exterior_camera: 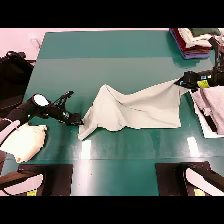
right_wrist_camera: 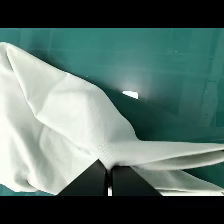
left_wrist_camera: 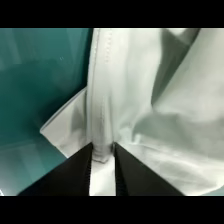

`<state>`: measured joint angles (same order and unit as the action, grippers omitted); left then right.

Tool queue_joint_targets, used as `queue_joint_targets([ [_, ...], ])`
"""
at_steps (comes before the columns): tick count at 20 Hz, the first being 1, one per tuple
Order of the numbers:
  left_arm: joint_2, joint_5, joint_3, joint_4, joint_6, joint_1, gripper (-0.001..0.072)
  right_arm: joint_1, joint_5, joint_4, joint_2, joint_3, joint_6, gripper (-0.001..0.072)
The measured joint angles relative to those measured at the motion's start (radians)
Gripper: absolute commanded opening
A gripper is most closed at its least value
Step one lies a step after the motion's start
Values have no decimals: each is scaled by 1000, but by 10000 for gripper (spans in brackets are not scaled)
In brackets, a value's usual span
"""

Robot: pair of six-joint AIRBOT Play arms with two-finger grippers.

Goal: Fold the shirts.

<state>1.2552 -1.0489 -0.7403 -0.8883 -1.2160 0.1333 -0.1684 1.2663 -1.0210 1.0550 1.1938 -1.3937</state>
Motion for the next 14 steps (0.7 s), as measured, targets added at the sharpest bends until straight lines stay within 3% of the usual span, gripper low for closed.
queue_joint_targets([
  [2,0,2,16,5,9,0,162,0,0,0,0,0,-3,14],
  [3,0,6,22,7,11,0,24,0,0,0,0,0,-3,14],
  [9,-19,-57,-83,6,18,0,25,-13,1,0,-1,0,-5,17],
  [10,-29,-72,-124,5,18,0,25,-28,0,-1,-1,0,-7,180],
  [11,-37,-86,-165,4,17,0,25,-46,-1,0,-1,0,-7,414],
  [14,-55,-126,-288,3,14,0,25,-150,14,0,-2,-2,-4,441],
])
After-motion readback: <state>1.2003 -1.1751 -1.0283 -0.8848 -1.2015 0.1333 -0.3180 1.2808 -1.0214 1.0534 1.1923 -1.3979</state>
